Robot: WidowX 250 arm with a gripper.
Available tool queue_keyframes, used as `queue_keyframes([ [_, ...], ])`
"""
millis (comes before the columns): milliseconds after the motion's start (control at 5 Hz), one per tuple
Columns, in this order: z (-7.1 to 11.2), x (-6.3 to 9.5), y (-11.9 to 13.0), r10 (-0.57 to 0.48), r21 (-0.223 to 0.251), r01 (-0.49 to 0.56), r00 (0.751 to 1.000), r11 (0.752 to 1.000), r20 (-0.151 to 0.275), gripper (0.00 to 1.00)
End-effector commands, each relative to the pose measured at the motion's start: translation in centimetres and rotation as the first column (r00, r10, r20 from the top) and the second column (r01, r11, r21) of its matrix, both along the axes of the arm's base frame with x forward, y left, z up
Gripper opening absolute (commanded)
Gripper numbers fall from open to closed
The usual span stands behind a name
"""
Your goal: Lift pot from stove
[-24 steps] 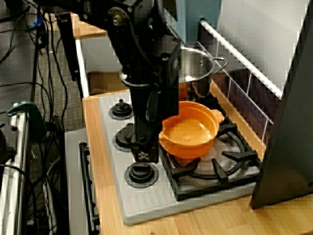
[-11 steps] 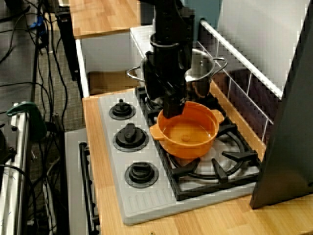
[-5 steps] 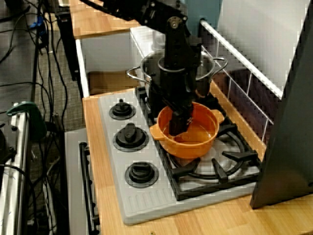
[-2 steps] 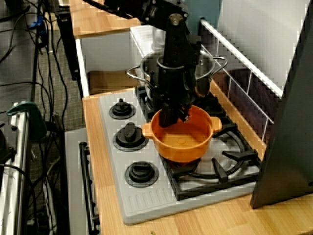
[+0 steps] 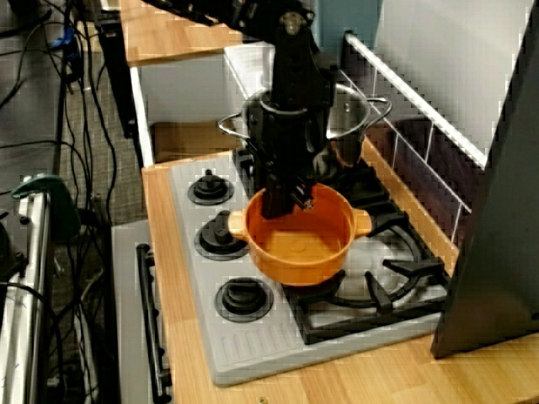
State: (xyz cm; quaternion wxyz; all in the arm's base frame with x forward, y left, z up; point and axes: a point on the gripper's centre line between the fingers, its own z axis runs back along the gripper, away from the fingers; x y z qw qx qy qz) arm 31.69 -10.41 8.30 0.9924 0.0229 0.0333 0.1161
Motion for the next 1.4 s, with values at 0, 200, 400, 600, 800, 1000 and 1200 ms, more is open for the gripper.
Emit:
queue_keyframes([
  [0, 6.8, 0.2, -0.1, -0.027, -0.077, 0.035, 0.994, 0.996, 0.101, 0.00],
  [200, 8.9, 0.9, 0.8, -0.030, -0.114, 0.040, 0.995, 0.993, 0.092, 0.00],
  [400, 10.9, 1.1, 1.6, -0.044, -0.144, 0.057, 0.995, 0.988, 0.093, 0.00],
  [600, 12.0, 1.0, 2.3, -0.054, -0.164, 0.067, 0.995, 0.984, 0.083, 0.00],
  [800, 13.3, 0.9, 2.9, -0.064, -0.179, 0.079, 0.994, 0.981, 0.088, 0.00],
  [1000, 14.4, 0.6, 3.3, -0.062, -0.188, 0.079, 0.993, 0.979, 0.098, 0.00],
  [1200, 15.0, 0.6, 3.5, -0.064, -0.196, 0.081, 0.993, 0.977, 0.096, 0.00],
])
